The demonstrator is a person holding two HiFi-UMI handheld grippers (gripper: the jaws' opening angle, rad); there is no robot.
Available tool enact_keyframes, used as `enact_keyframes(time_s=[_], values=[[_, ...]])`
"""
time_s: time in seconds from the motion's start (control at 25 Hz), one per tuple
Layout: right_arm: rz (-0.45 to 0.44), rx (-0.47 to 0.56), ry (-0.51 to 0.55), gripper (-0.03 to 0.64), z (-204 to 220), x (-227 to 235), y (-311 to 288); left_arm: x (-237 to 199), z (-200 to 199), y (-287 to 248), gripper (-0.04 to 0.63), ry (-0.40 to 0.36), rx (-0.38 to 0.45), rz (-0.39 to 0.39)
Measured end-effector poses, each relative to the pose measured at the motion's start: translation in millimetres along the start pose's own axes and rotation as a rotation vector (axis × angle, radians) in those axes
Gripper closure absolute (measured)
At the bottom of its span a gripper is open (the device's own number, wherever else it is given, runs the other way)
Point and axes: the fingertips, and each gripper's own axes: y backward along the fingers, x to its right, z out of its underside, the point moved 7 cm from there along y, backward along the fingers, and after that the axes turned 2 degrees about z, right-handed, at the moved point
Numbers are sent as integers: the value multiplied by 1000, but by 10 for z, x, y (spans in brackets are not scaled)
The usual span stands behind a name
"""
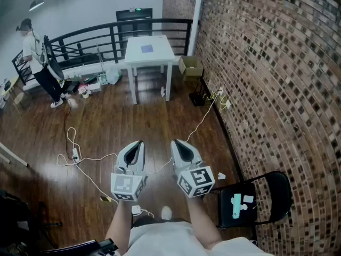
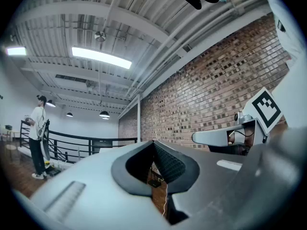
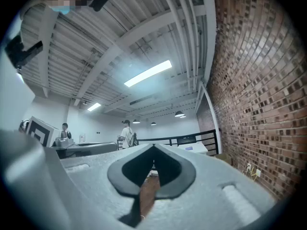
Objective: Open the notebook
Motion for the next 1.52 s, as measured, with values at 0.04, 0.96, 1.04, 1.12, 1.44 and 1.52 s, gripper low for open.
enact_keyframes(time_s=[0.04,0.96,1.04,1.12,1.44,1.52], values=[[1,-10,-13,629,43,132,-103,-7,62,-160,580,10,-12,0],[-19,-175,165,632,210,2397,-4079,-2251,868,-4407,580,94,0,-65],[-33,-150,160,632,107,2513,-4615,-2605,778,-4733,580,70,34,-81],[-47,-129,153,632,41,2592,-5070,-2895,726,-5004,580,53,47,-93],[-91,-145,40,632,313,3203,-6508,-3579,971,-5945,580,26,-27,-132],[-109,-137,18,632,375,3431,-6942,-3818,1052,-6268,580,21,-36,-153]])
